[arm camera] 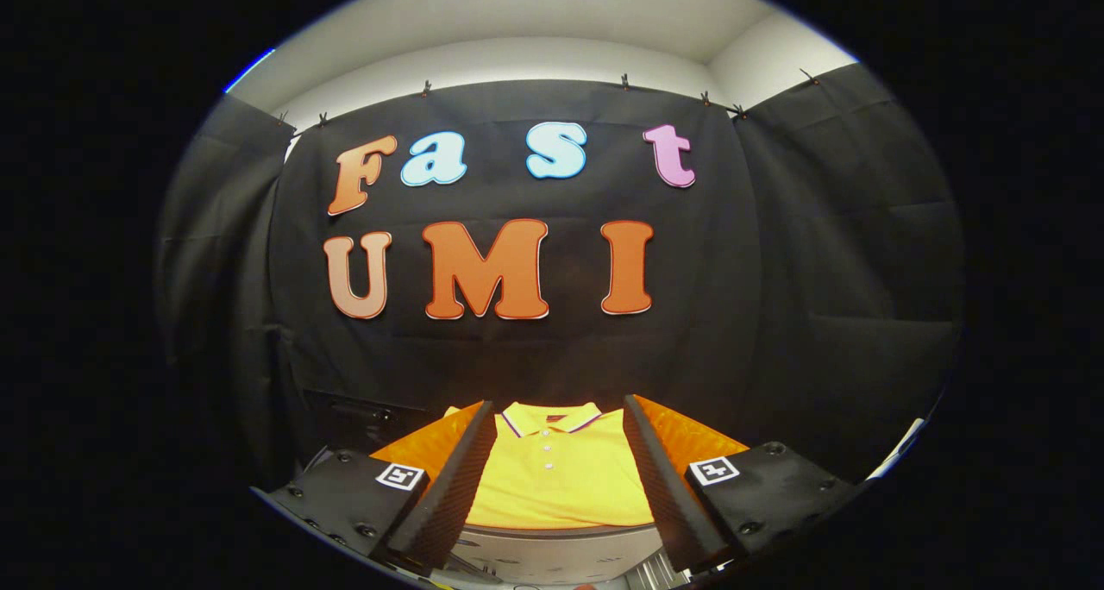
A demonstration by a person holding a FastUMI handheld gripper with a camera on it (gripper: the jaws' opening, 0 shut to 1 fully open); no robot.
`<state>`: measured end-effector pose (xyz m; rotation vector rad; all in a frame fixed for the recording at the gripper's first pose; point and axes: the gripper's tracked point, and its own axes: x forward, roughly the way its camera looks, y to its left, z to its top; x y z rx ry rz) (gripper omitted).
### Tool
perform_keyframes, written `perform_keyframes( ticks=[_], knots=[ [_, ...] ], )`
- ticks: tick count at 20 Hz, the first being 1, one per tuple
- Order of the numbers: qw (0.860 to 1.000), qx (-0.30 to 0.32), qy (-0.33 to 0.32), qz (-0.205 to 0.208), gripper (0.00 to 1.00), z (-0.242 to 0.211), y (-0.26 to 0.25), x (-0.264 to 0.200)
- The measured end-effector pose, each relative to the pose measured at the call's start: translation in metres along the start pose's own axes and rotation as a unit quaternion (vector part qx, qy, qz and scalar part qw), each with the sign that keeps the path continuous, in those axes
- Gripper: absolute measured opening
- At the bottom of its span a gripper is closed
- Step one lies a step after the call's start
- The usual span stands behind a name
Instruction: Put the clothes into the washing machine and then close the washing machine lid.
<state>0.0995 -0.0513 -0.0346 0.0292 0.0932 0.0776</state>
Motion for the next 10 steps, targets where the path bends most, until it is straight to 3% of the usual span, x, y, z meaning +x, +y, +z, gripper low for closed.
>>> perform_keyframes(
  ticks=[10],
  knots=[
    [0.994, 0.001, 0.105, 0.023, 0.96, -0.08, 0.0, 0.126]
  ],
)
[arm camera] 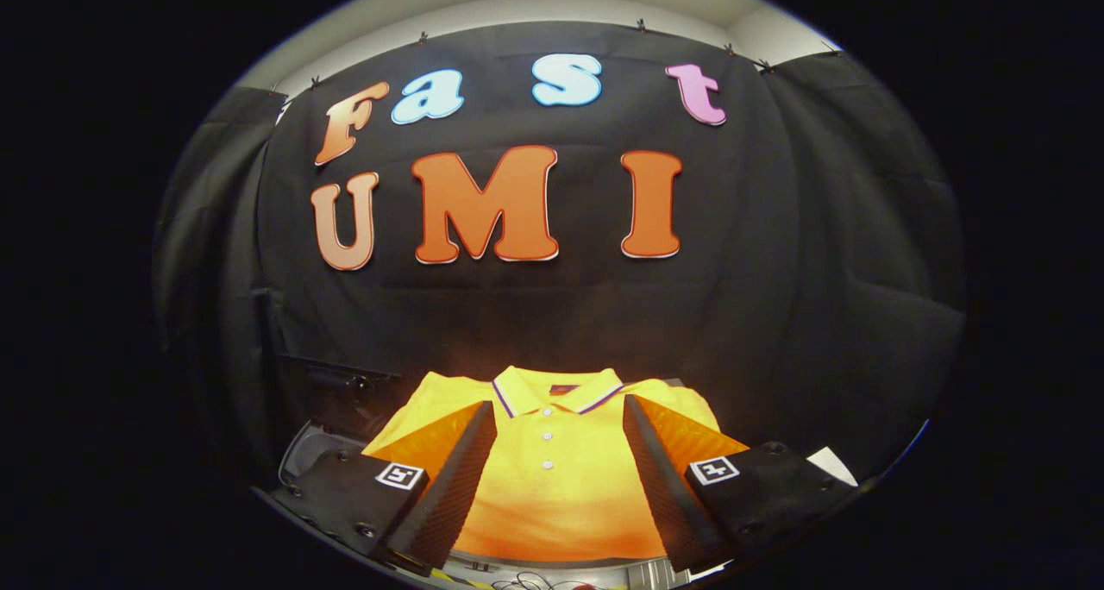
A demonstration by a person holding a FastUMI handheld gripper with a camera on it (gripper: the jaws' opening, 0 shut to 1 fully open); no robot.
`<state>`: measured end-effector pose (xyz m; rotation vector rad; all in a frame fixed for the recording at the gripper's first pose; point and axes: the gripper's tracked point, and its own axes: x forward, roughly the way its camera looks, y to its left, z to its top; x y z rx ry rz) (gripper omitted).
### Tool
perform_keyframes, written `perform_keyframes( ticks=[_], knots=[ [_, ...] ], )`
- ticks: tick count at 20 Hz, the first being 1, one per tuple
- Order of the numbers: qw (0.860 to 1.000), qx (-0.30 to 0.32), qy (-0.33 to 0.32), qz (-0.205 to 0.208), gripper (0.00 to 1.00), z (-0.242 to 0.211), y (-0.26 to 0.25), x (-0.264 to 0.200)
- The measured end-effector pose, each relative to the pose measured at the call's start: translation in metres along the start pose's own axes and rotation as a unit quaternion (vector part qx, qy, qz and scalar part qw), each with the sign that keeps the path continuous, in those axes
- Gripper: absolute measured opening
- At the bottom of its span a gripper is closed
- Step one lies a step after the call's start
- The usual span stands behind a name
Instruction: Put the clothes into the washing machine and then close the washing machine lid.
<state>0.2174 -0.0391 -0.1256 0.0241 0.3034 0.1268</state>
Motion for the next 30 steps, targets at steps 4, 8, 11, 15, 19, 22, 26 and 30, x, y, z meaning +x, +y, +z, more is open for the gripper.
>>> perform_keyframes(
  ticks=[4, 8, 11, 15, 19, 22, 26, 30],
  knots=[
    [0.998, -0.007, 0.061, -0.001, 0.96, -0.037, -0.001, 0.048],
    [0.993, 0.006, 0.117, 0.0, 0.96, -0.065, 0.0, 0.073],
    [0.989, 0.019, 0.149, -0.006, 0.97, -0.079, -0.001, 0.086],
    [0.982, 0.031, 0.186, -0.016, 0.97, -0.094, -0.005, 0.091],
    [0.979, 0.008, 0.205, -0.022, 0.97, -0.094, -0.002, 0.09],
    [0.976, 0.022, 0.216, -0.036, 0.97, -0.094, -0.001, 0.09],
    [0.972, 0.019, 0.232, -0.033, 0.91, -0.094, 0.004, 0.091],
    [0.969, 0.01, 0.245, -0.019, 0.65, -0.093, 0.007, 0.09]
  ],
)
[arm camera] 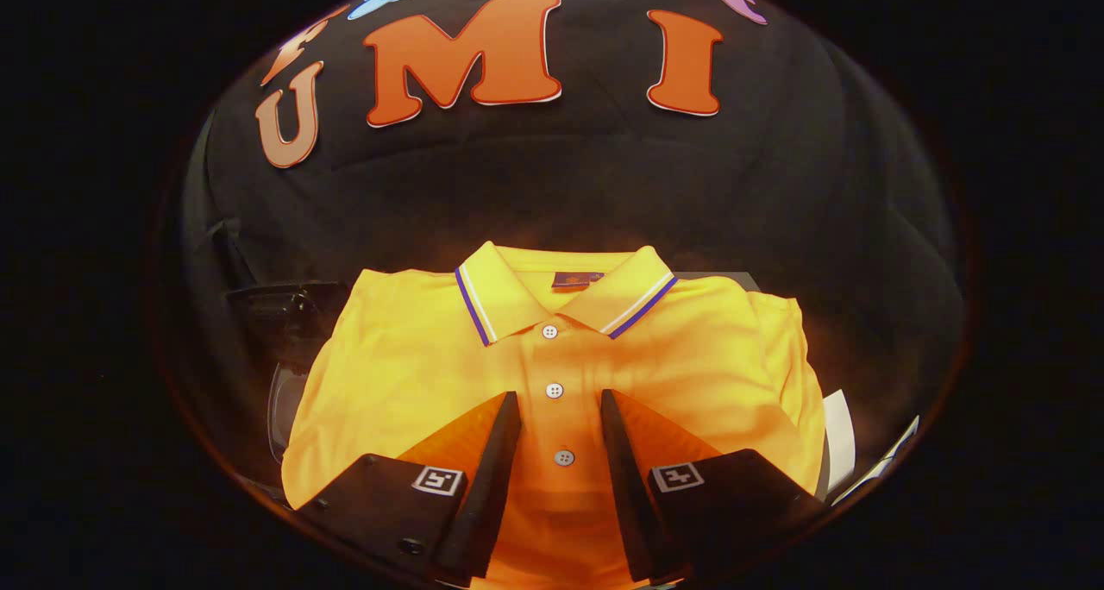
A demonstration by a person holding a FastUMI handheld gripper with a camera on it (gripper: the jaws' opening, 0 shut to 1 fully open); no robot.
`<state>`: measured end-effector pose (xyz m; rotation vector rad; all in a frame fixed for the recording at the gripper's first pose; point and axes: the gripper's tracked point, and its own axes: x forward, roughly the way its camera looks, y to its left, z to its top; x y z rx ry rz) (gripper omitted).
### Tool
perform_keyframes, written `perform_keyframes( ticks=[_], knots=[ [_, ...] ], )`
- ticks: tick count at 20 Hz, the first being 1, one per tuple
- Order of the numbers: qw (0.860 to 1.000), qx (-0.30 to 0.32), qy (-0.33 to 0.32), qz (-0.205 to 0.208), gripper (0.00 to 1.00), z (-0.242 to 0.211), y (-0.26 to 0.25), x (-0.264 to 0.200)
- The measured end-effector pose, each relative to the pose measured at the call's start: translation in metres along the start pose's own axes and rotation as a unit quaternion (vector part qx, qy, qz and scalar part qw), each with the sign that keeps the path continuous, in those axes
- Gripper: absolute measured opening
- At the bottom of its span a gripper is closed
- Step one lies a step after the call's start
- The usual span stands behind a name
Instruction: Put the clothes into the washing machine and then close the washing machine lid.
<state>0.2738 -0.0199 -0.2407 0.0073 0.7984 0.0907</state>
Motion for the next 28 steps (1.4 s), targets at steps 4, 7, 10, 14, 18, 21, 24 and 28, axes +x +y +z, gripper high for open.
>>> perform_keyframes(
  ticks=[4, 7, 10, 14, 18, 21, 24, 28],
  knots=[
    [1.0, 0.001, 0.013, 0.004, 0.49, 0.0, 0.003, 0.0],
    [1.0, 0.004, -0.001, 0.004, 0.16, 0.002, 0.005, 0.001],
    [0.999, 0.037, -0.02, 0.031, 0.16, 0.004, 0.008, -0.004],
    [0.988, 0.107, -0.064, 0.09, 0.09, 0.01, 0.006, -0.027],
    [0.979, 0.125, -0.101, 0.127, 0.08, 0.022, 0.011, -0.058],
    [0.972, 0.131, -0.121, 0.152, 0.08, 0.03, 0.022, -0.086],
    [0.966, 0.139, -0.141, 0.168, 0.08, 0.04, 0.041, -0.124],
    [0.968, 0.127, -0.147, 0.16, 0.08, 0.044, 0.086, -0.158]
  ],
)
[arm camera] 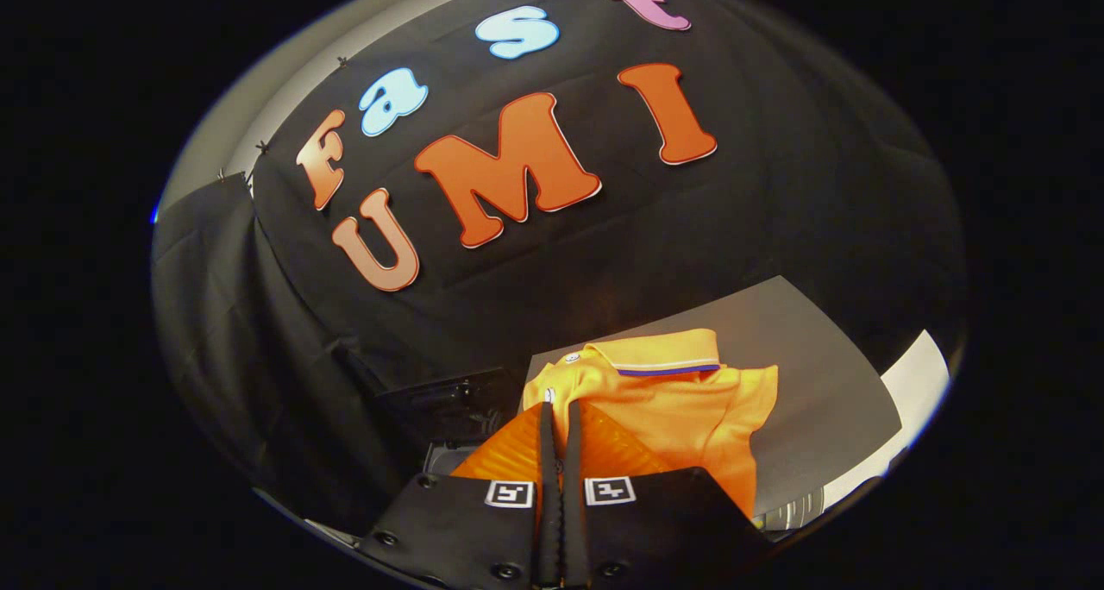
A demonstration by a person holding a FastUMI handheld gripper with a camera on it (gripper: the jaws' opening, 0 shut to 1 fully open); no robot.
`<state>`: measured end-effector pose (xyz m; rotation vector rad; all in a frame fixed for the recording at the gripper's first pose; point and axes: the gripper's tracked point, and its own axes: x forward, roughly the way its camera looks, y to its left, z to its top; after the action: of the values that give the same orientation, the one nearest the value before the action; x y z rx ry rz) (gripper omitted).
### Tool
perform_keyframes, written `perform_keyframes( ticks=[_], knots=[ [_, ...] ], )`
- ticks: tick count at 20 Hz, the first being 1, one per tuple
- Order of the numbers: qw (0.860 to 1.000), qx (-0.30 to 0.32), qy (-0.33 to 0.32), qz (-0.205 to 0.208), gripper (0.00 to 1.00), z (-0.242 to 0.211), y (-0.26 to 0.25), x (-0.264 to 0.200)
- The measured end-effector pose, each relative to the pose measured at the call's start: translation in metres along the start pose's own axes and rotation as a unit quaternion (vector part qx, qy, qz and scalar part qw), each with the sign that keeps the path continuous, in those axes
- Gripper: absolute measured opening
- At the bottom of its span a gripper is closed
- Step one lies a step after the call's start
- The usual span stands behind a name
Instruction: Put the clothes into the washing machine and then close the washing machine lid.
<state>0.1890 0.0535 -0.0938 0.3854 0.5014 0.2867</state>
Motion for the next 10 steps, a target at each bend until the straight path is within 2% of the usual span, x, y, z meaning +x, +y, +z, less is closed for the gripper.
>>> perform_keyframes(
  ticks=[5, 10],
  knots=[
    [1.0, 0.014, -0.023, 0.016, 0.08, -0.004, 0.102, -0.01],
    [0.999, -0.004, -0.001, 0.046, 0.08, -0.042, 0.195, 0.014]
  ],
)
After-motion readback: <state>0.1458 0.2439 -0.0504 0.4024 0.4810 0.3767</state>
